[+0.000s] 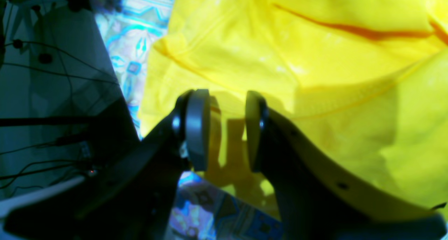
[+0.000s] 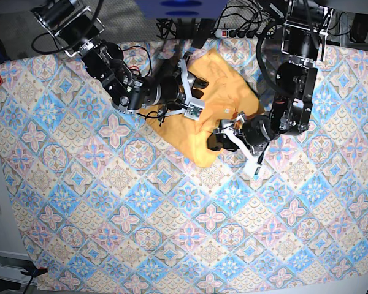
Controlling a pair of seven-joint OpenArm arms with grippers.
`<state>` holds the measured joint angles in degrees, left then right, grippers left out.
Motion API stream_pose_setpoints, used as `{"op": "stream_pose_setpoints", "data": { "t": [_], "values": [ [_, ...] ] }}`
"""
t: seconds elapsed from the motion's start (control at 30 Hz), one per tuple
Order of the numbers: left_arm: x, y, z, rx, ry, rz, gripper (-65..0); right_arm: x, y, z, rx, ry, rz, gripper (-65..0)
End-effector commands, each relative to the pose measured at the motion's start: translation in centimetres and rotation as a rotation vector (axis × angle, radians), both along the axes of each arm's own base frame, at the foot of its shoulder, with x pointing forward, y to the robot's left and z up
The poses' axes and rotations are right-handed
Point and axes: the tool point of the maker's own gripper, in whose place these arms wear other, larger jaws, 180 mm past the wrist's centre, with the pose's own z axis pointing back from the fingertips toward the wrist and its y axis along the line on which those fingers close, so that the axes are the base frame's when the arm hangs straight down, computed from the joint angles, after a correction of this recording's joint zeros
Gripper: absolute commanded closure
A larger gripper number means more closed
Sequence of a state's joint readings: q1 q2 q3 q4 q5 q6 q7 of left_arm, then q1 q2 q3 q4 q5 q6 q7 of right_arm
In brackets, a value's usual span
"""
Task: Fold the T-shirt properly
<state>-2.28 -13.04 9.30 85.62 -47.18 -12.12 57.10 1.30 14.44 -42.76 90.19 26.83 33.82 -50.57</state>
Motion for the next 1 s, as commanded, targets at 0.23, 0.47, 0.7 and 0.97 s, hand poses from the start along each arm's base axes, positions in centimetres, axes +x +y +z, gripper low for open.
{"op": "stream_pose_setpoints", "data": {
  "t": [0.23, 0.47, 0.7, 0.97],
  "values": [
    [0.8, -0.1, -0.4, -0.022, -0.016, 0.03, -35.5, 0.9, 0.4, 1.1, 0.036, -0.027, -0.005, -17.4],
    [0.8, -0.2, -0.4, -0.025, -0.015, 0.031, -29.4, 0.9, 0.4, 1.1, 0.036, -0.027, -0.005, -17.4],
    [0.1, -0.1, -2.1, -0.028, 0.041, 0.045, -3.4, 0.9, 0.4, 1.1, 0.036, -0.027, -0.005, -17.3],
    [0.2, -0.6, -1.0, -0.04, 0.012, 0.032, -3.7, 0.9, 0.4, 1.1, 0.037, -0.028, -0.005, -17.1]
  ]
}}
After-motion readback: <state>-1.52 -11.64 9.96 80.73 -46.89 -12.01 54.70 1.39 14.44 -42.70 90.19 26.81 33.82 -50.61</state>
